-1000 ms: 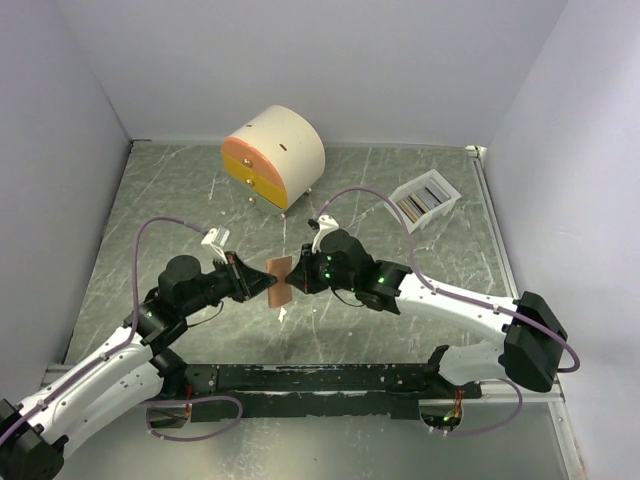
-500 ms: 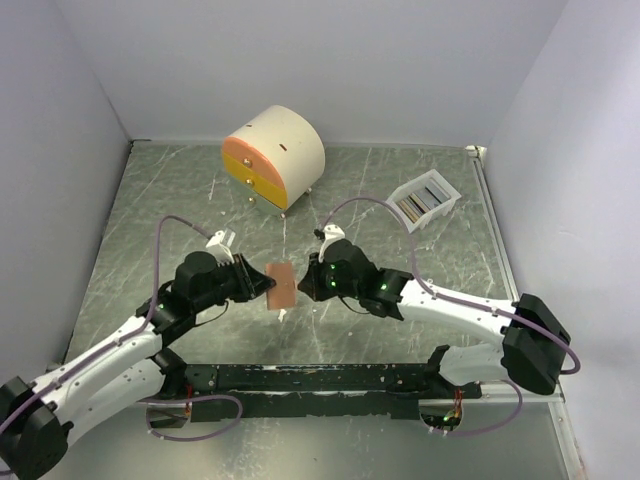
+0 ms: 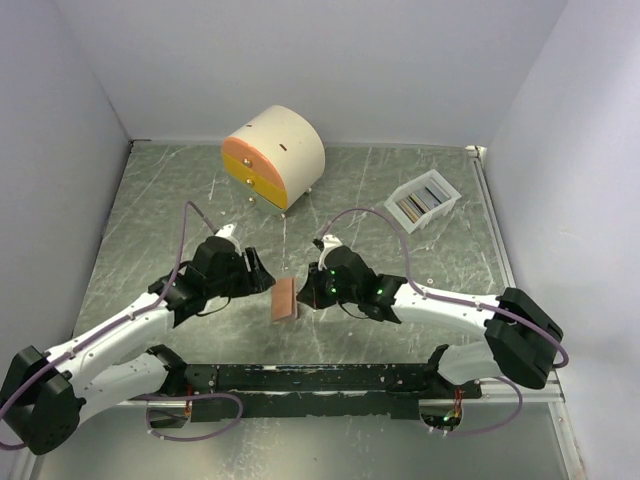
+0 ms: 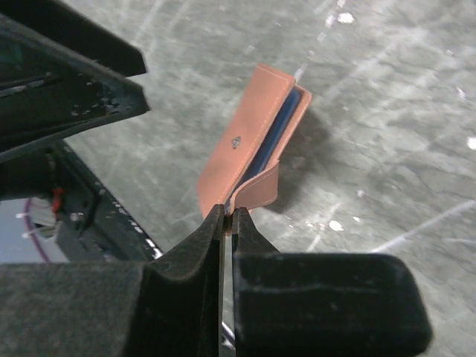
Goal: Put the credit cards into the card holder
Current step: Open the card holder at the center of the board.
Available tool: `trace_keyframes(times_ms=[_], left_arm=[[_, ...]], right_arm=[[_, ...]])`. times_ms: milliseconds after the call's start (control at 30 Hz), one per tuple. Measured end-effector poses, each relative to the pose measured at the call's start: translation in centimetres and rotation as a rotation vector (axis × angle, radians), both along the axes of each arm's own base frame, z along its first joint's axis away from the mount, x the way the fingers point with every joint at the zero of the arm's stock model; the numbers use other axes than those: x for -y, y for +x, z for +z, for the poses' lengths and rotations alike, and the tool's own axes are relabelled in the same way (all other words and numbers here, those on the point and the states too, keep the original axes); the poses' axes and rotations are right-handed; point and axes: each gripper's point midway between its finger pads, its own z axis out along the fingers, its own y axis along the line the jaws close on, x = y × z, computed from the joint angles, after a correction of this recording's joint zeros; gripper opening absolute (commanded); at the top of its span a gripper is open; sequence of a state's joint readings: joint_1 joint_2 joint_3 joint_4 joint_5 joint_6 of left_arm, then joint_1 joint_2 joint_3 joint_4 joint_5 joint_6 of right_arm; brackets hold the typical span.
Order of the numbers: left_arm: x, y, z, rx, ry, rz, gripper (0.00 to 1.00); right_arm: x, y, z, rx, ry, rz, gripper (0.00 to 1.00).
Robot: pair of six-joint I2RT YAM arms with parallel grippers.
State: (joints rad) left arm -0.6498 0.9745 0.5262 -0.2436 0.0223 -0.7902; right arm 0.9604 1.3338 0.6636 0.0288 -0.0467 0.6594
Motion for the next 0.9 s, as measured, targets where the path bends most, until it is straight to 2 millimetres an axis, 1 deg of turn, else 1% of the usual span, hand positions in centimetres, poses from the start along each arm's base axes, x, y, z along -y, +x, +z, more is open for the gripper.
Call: trace_keyframes(times_ms=[67,133,233,367,500,600,767,900], left_arm=[[0.1,0.4,1.2,0.021,0.003,-0.002,0.70],[0.1,0.5,1.8,0.032,0.006,-0.009,0.69],[-0.1,0.3,1.5,0.025,0.019,-0.018,0.68],[-0.4,-0.2,0.6,-0.008,0.048,-0.022,0.67],[-0.8,-0.5,-0.6,-0.044,0.086,-0.022,0.66],[-1.1,-0.6,-1.4,-0.061,0.113,-0.022,0.65],[-1.7,-0.9,-3.2,-0.098,0.169,-0.028,0.62],[-1.9,-1.1,-4.2,-0.123,0.195,-0.034,0.59]], right_arm=[[-0.7,-0.2,0.9,-0.002,0.045,0.014,0.00],[-1.3,-0.2,1.9,0.002,0.091,0.026,0.00],[-2.0,-0.3,2.8,0.003,0.138,0.038,0.00],[-2.2,-0.1,3.2,-0.006,0.166,0.039,0.00],[-1.8,0.6,2.9,-0.008,0.158,0.011,0.00],[-0.9,1.1,2.2,-0.008,0.139,-0.021,0.00],[0.9,1.3,0.8,-0.026,0.106,-0.058,0.00],[1.6,1.4,0.1,-0.034,0.084,-0.079,0.00]])
